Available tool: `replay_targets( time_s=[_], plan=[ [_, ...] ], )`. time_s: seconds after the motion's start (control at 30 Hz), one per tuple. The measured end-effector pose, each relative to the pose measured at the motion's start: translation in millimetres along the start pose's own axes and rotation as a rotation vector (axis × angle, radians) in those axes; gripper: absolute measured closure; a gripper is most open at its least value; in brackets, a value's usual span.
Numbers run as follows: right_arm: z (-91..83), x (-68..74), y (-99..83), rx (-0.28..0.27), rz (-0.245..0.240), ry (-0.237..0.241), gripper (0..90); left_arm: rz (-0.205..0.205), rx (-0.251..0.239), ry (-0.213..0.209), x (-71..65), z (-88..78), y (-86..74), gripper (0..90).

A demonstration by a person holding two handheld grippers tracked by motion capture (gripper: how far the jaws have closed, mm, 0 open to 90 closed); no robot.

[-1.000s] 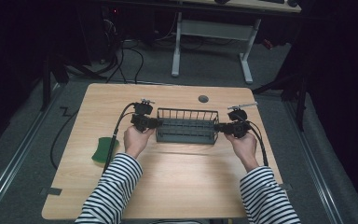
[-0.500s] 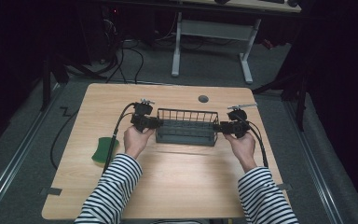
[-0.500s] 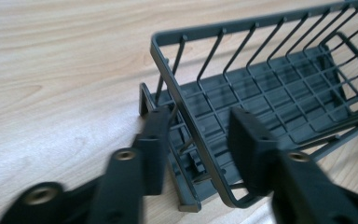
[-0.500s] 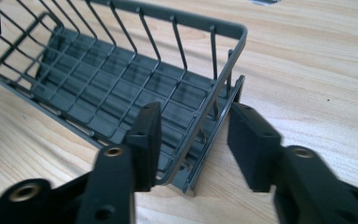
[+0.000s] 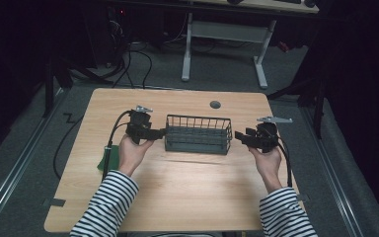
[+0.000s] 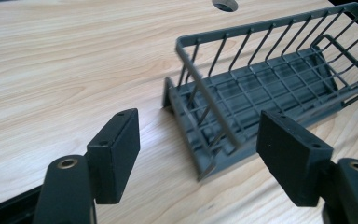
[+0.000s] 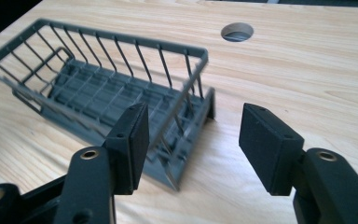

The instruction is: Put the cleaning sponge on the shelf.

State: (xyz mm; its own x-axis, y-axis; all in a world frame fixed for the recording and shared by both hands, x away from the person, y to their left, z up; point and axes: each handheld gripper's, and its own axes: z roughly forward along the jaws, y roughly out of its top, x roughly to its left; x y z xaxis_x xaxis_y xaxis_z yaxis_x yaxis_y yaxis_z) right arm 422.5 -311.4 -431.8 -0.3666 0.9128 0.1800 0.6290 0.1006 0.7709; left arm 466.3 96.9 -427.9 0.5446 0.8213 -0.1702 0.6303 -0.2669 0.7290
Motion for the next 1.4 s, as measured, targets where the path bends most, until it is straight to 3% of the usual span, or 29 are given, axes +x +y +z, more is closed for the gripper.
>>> replay_targets(
  time_s=[0.13, 0.33, 0.53, 0.73, 0.83, 0.93, 1.17, 1.3, 1.4],
  plan=[
    [-11.7, -3.4, -20.6, -0.013, -0.008, -0.004, 46.8, -0.005, -0.004, 0.027, 6.1, -14.2, -12.2, 30.6],
    [-18.7, -7.2, -55.5, -0.032, 0.005, -0.015, 48.2, -0.025, -0.005, 0.034, 12.9, -32.2, -28.3, 32.2],
    [-18.0, -10.3, -93.7, -0.005, 0.020, -0.045, 47.0, -0.005, -0.013, 0.072, 14.4, -48.9, -48.4, 31.3],
    [-17.7, -11.5, -122.6, 0.005, -0.004, -0.087, 43.8, -0.016, -0.017, 0.104, 24.0, -63.6, -70.3, 29.2],
    [-16.3, -12.1, -133.0, 0.010, -0.042, -0.138, 41.8, -0.028, -0.019, 0.130, 31.6, -71.2, -79.4, 27.4],
    [-15.4, -12.6, -135.7, 0.060, -0.053, -0.155, 38.6, -0.055, -0.016, 0.152, 41.7, -77.9, -89.2, 27.0],
    [-15.2, -11.0, -136.4, 0.073, -0.072, -0.175, 37.2, -0.079, 0.072, 0.238, 59.6, -72.7, -105.1, 24.4],
    [-14.2, -8.6, -136.4, 0.079, -0.090, -0.194, 36.9, -0.123, 0.101, 0.238, 70.3, -62.2, -110.2, 22.7],
    [-14.2, -8.6, -136.4, 0.079, -0.090, -0.194, 36.9, -0.132, 0.139, 0.235, 74.9, -52.7, -109.1, 19.4]
  ],
)
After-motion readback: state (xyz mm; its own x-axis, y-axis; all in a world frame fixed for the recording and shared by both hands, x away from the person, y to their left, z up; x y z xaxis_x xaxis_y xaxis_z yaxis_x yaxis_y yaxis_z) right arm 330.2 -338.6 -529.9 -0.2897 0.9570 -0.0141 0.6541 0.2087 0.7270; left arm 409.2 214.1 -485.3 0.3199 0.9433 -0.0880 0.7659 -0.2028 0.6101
